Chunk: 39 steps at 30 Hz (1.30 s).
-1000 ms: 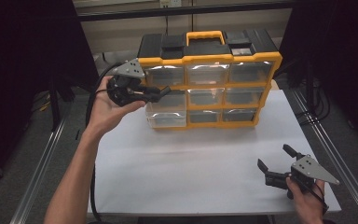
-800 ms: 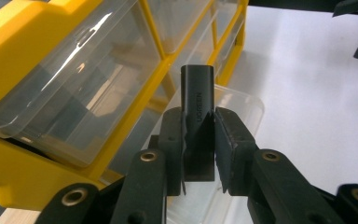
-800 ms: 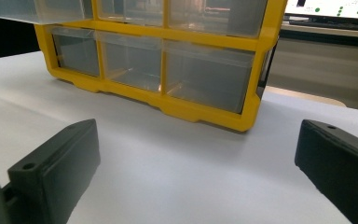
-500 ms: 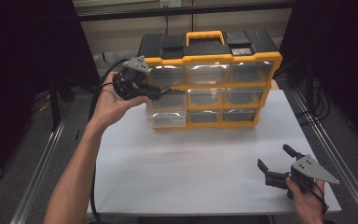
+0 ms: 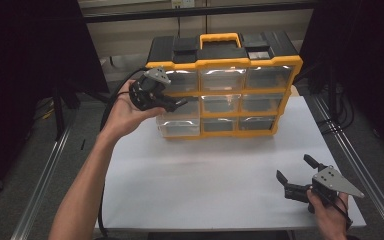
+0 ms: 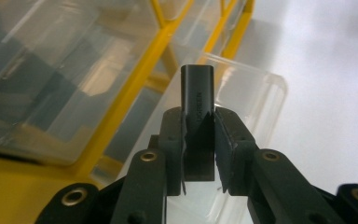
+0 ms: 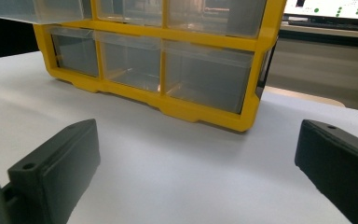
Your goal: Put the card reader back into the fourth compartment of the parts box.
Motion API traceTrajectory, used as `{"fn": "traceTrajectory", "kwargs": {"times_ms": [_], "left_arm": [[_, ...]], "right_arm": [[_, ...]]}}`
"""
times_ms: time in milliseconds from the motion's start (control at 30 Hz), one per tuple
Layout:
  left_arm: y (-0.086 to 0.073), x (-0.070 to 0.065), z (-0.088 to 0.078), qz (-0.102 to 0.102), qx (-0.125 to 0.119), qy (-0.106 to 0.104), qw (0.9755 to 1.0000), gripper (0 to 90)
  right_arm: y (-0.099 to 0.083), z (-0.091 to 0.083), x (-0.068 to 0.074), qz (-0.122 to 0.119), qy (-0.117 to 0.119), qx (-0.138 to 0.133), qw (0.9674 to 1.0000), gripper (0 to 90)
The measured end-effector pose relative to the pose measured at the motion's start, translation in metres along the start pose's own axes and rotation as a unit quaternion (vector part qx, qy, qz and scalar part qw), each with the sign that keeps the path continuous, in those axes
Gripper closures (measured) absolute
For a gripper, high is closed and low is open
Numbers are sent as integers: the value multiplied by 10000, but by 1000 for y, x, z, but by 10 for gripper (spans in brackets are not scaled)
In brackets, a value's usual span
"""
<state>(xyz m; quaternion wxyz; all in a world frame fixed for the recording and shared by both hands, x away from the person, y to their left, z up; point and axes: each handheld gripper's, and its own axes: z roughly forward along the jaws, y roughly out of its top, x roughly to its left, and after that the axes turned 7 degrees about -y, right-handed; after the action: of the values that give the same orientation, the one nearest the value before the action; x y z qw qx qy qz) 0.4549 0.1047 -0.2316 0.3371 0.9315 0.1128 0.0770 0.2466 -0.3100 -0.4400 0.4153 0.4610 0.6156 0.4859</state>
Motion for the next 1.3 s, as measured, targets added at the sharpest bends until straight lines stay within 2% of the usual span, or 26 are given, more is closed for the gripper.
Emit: {"fn": "traceTrajectory", "kwargs": {"times_ms": [300,500,833,867,967,1033,1233,1300], "left_arm": [[-1,5,11,-90,115,-105,9998,739],[0,4,16,-66,193,-189,9996,738],[-6,7,23,-237,240,-257,9991,739],[-7,8,24,-181,276,-275,9991,739],[-7,7,26,-193,326,-241,9990,739],[-8,7,28,-260,297,-273,9988,738],[-9,12,32,-339,430,-356,9979,737],[-10,13,33,-439,341,-320,9979,733]], "right_arm": [[0,0,0,-13,2,0,10000,0],[0,-1,0,1,15,-5,10000,0],[0,0,0,-13,8,6,10000,0],[0,0,0,-15,5,4,10000,0],[0,0,0,-18,30,13,10000,0],[0,0,0,-20,22,32,10000,0],[0,0,0,-14,19,29,10000,0],[0,0,0,-1,36,41,10000,0]]}}
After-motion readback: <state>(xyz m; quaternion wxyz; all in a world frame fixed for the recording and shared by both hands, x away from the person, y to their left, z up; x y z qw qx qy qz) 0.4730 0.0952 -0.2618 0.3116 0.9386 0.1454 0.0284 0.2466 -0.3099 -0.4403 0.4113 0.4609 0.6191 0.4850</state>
